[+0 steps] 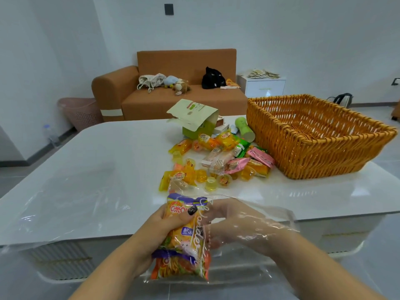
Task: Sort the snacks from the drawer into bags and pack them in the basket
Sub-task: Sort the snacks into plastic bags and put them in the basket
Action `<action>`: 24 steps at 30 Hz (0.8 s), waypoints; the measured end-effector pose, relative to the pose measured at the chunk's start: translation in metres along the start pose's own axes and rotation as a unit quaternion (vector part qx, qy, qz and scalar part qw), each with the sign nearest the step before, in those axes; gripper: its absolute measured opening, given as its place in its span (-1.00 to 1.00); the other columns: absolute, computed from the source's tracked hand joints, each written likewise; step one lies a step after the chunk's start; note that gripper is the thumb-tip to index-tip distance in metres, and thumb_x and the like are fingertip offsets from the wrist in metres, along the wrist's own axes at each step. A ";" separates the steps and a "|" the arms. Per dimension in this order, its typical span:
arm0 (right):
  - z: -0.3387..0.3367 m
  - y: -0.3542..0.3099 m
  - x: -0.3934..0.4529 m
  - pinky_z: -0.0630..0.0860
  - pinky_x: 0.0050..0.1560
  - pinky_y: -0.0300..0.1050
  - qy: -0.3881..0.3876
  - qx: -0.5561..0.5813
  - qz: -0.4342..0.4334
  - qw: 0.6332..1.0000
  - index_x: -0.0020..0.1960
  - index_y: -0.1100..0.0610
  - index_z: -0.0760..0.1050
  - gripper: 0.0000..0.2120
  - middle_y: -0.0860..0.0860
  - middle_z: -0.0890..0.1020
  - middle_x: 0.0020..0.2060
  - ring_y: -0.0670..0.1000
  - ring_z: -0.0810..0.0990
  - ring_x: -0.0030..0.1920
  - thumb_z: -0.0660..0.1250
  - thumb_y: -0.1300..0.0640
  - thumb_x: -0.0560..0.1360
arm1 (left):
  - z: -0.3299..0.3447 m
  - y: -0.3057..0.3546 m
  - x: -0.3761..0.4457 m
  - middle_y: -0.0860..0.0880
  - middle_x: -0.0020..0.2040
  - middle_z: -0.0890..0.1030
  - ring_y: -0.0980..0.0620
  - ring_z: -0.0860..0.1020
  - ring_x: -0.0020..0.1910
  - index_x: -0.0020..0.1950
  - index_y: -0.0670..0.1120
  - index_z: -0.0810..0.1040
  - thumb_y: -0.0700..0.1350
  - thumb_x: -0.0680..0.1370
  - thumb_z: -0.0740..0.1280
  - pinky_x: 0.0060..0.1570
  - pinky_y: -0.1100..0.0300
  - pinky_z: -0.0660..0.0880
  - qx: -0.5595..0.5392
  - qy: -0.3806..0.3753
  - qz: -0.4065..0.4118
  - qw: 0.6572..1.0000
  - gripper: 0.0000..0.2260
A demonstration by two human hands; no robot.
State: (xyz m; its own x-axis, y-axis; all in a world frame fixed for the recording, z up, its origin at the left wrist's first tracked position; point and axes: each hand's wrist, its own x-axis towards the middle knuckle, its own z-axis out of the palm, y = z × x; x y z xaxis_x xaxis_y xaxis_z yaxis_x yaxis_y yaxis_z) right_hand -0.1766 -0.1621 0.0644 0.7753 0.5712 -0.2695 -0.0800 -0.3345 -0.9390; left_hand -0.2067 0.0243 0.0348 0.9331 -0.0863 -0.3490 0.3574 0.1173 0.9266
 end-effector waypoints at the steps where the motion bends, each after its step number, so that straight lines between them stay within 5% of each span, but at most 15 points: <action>1: -0.001 0.000 -0.001 0.64 -0.04 -0.10 -0.002 0.014 -0.008 1.000 0.16 0.20 0.56 -0.72 0.12 0.65 0.04 0.05 0.69 -0.07 0.40 0.31 0.46 | -0.002 0.001 0.000 -0.19 0.04 0.69 -0.23 0.67 0.00 0.27 -0.04 0.49 0.07 0.14 0.59 0.08 -0.10 0.58 0.007 0.011 0.006 1.000 -0.27; 6: -0.013 -0.009 -0.005 0.59 0.13 0.00 0.050 0.087 -0.049 0.994 0.14 0.14 0.57 -0.71 0.07 0.68 0.04 0.09 0.67 0.06 0.42 0.33 0.44 | -0.012 0.006 0.006 -0.20 -0.02 0.70 -0.23 0.68 -0.06 0.20 -0.13 0.55 -0.01 0.28 0.55 0.03 -0.11 0.59 -0.042 0.095 0.028 0.994 -0.47; 10: -0.032 -0.007 0.004 0.60 0.10 -0.03 0.118 0.133 -0.050 0.983 0.21 0.18 0.51 -0.65 0.16 0.65 0.10 0.14 0.65 0.10 0.38 0.36 0.45 | -0.018 0.008 0.009 -0.22 -0.02 0.70 -0.24 0.69 -0.09 0.22 -0.16 0.55 -0.02 0.23 0.62 0.00 -0.11 0.59 -0.082 0.124 0.042 0.988 -0.39; 14: -0.030 -0.004 0.009 0.59 0.11 0.05 0.010 0.149 -0.023 0.989 0.29 0.09 0.49 -0.60 0.11 0.64 0.15 0.18 0.64 0.11 0.38 0.30 0.48 | -0.012 0.005 0.004 -0.21 0.02 0.69 -0.22 0.68 -0.04 0.22 -0.13 0.54 0.02 0.26 0.51 -0.01 -0.06 0.61 -0.052 0.057 0.029 0.997 -0.43; 19: -0.015 -0.006 0.009 0.60 0.02 -0.16 -0.031 0.107 -0.030 0.993 0.02 -0.12 0.64 -0.68 -0.10 0.69 0.02 -0.02 0.67 0.06 0.38 0.30 0.49 | -0.011 0.000 0.000 -0.19 0.04 0.69 -0.20 0.68 -0.01 0.24 -0.09 0.52 0.02 0.29 0.48 -0.01 -0.02 0.61 -0.023 0.024 0.020 0.999 -0.45; 24: -0.013 -0.006 0.009 0.58 0.16 0.01 -0.013 0.118 -0.037 0.992 0.32 0.09 0.48 -0.56 0.04 0.62 0.20 0.06 0.65 0.12 0.41 0.26 0.46 | -0.014 0.006 -0.002 -0.20 -0.01 0.70 -0.22 0.69 -0.06 0.21 -0.13 0.55 0.00 0.31 0.52 0.00 -0.07 0.59 -0.028 0.075 0.022 0.997 -0.49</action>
State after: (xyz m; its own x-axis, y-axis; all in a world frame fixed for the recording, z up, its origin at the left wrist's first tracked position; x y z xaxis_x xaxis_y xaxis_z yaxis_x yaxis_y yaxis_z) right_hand -0.1611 -0.1653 0.0703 0.7687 0.6072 -0.2011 -0.1707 -0.1083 -0.9794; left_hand -0.2058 0.0392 0.0386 0.9418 0.0693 -0.3290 0.3135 0.1724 0.9338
